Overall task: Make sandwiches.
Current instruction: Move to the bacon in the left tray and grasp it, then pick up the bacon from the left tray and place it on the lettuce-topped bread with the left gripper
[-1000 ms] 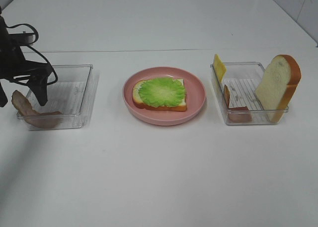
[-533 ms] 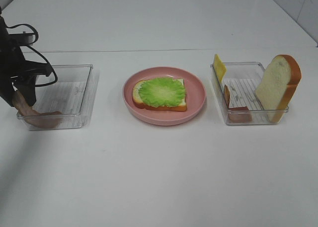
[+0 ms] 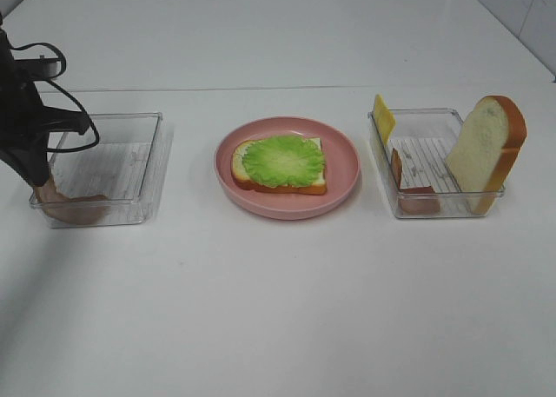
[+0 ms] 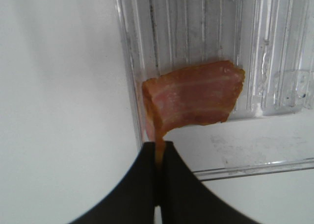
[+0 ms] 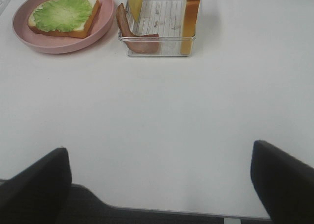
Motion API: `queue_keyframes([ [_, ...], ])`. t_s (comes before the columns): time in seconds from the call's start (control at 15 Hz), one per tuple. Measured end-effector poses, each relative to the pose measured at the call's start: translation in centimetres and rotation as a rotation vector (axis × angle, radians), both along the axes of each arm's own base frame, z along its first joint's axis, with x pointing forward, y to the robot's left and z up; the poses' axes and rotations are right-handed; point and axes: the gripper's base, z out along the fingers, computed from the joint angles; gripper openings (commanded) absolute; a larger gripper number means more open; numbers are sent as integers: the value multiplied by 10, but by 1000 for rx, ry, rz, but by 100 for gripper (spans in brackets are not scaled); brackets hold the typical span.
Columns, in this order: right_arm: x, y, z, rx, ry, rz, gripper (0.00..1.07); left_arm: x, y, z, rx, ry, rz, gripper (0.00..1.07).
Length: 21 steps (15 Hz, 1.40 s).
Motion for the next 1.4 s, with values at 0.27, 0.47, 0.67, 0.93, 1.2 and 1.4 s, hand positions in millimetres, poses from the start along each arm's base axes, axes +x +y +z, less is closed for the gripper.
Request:
queue_keyframes([
  [0.27, 0, 0, 0, 0, 0, 0, 96, -2, 0, 13, 2, -21, -2, 0],
  [0.47, 0, 0, 0, 0, 0, 0, 96, -10, 1, 54, -3, -115, -2, 0],
  [0.67, 0, 0, 0, 0, 0, 0, 96, -25, -5, 105, -35, -213, -25, 0],
  [0.93, 0, 0, 0, 0, 0, 0, 96, -25, -64, 146, -122, -335, -159, 0],
  [1.2, 0, 0, 0, 0, 0, 0, 96, -14, -142, 158, -300, -390, -280, 0],
  [1.4, 0, 0, 0, 0, 0, 0, 96, 7, -195, 131, -366, -387, -340, 0],
])
